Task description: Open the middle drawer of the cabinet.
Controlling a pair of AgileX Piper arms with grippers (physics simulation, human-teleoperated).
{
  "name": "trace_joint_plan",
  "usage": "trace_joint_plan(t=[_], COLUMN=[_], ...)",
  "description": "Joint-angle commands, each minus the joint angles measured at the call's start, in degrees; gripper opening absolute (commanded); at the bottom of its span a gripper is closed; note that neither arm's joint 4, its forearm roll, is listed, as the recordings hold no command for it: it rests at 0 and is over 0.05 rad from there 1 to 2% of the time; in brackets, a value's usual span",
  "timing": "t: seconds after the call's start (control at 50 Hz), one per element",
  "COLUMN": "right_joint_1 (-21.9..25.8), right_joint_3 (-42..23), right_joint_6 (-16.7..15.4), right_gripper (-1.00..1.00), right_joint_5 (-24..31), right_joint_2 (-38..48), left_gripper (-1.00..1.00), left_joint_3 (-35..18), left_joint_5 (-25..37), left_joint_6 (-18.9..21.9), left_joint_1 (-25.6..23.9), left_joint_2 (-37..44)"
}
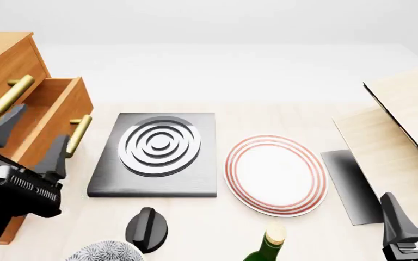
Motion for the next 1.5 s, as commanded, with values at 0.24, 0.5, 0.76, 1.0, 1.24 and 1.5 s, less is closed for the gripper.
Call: trace_joint_plan(t=[0.24,0.5,0.76,1.0,1.24,1.5], right_joint_1=[0.09,0.09,0.08,0.08,0.08,0.1], right_joint_3=[0.1,0.1,0.1,0.1,0.1,0.1], right_joint_6=[0.05,0.06,0.08,0.08,0.08,0.06], right_gripper=[1.0,1.0,1.0,1.0,1.0,1.0], right_joint_5=[-0.11,-0.12,-0.13,-0.11,-0.12,-0.12], right_joint_2=[0.03,0.03,0.03,0.03,0.03,0.03], left_gripper=[1.0,1.0,1.0,1.0,1.0,1.0], left_joint_3=[-18.66,-26.42,-35.05,-39.21,-39.94,-39.08], left_joint_5=[43.79,57.91,69.91,77.89,80.77,80.93], left_joint_6=[-24.96,-35.5,-48.73,-57.81,-61.62,-67.8], left_joint_1=[0.28,2.2,6.51,4.31,5.42,13.34], left_joint_2=[-21.92,-23.92,-21.17,-19.0,-18.52,-14.5])
